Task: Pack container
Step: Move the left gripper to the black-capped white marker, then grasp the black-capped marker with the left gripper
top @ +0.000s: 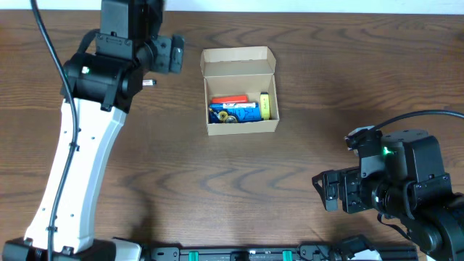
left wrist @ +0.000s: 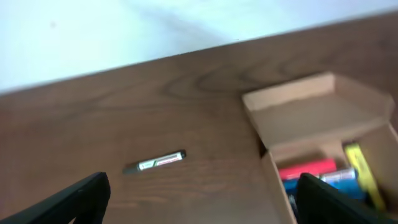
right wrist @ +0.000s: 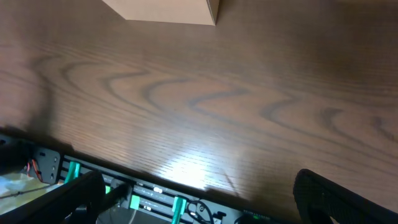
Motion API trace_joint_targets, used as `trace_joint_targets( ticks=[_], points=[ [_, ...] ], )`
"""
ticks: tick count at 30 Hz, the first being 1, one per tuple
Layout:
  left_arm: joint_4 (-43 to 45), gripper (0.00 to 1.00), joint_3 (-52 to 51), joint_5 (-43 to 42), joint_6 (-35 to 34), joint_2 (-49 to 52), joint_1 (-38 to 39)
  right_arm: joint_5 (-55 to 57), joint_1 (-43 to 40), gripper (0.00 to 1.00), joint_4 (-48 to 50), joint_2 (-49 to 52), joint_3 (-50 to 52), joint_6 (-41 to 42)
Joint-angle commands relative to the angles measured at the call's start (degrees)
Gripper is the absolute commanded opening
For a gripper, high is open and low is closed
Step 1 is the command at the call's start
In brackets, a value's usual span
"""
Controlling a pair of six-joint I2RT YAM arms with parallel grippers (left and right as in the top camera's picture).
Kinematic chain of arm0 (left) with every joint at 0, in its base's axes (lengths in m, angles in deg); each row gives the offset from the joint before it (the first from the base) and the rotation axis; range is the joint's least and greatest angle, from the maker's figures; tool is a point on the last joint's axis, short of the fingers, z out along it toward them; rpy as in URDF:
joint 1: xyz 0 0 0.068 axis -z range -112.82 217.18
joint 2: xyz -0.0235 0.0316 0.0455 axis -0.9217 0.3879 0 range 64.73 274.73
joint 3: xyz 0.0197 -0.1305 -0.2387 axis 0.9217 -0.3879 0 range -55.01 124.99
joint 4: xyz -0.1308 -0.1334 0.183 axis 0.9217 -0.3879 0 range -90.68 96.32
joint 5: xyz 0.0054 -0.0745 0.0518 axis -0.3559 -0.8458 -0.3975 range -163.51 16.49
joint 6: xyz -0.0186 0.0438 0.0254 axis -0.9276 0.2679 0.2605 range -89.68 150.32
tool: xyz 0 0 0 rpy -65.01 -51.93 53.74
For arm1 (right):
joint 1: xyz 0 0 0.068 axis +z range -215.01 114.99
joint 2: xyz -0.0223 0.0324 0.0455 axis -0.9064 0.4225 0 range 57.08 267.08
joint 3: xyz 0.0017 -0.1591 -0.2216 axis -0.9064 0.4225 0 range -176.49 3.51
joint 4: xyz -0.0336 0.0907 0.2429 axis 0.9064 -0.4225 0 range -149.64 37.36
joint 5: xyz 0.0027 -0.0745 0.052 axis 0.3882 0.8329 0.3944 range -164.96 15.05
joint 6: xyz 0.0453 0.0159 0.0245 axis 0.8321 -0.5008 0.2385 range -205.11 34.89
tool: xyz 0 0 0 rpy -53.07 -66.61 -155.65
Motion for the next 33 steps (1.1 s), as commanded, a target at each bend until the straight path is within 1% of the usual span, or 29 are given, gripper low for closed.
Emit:
trace_joint_targets(
  ticks=[1, 2, 5, 7, 11, 15, 18, 21, 23, 26, 29, 33],
  points=[
    [0.24, 0.96, 0.04, 6.82, -21.51, 2.91, -1.66, -0.44, -0.46, 0.99, -0.09, 0.07, 0.02, 0.59],
    [0.26, 0.96, 0.31, 5.66, -22.51, 3.37, -2.10, -0.44, -0.46, 0.99, -0.09, 0.07, 0.02, 0.59],
    [-0.50, 0.96, 2.03, 6.54, -27.93, 5.64, -3.17, -0.44, -0.46, 0.99, -0.07, 0.07, 0.02, 0.59],
    [-3.39, 0.96, 4.72, 7.63, -33.38, 8.17, -4.20, -0.44, -0.46, 0.99, -0.07, 0.07, 0.02, 0.59],
    [-10.08, 0.96, 12.04, 7.06, -40.94, 15.56, -7.30, -0.44, -0.46, 0.99, -0.09, 0.07, 0.02, 0.59],
    [-13.44, 0.96, 18.95, 1.14, -44.83, 24.48, -11.10, -0.44, -0.46, 0.99, -0.07, 0.07, 0.02, 0.59],
    [-16.20, 0.96, 22.71, -3.65, -49.90, 31.71, -14.12, -0.44, -0.46, 0.99, -0.07, 0.07, 0.02, 0.59],
    [-17.42, 0.96, 24.02, -9.27, -52.59, 37.57, -16.48, -0.44, -0.46, 0.99, -0.09, 0.07, 0.02, 0.59],
    [-17.70, 0.96, 24.04, -11.15, -53.59, 40.83, -17.68, -0.44, -0.46, 0.99, -0.09, 0.07, 0.02, 0.59],
    [-17.90, 0.96, 24.04, -11.50, -54.51, 44.24, -18.40, -0.44, -0.46, 0.99, -0.09, 0.07, 0.02, 0.59],
    [-17.77, 0.96, 24.04, -9.92, -56.17, 46.31, -18.45, -0.44, -0.46, 0.99, -0.09, 0.07, 0.02, 0.59],
    [-17.77, 0.96, 24.04, -8.68, -60.15, 48.24, -18.45, -0.44, -0.46, 0.99, -0.07, 0.07, 0.02, 0.59]
  ],
)
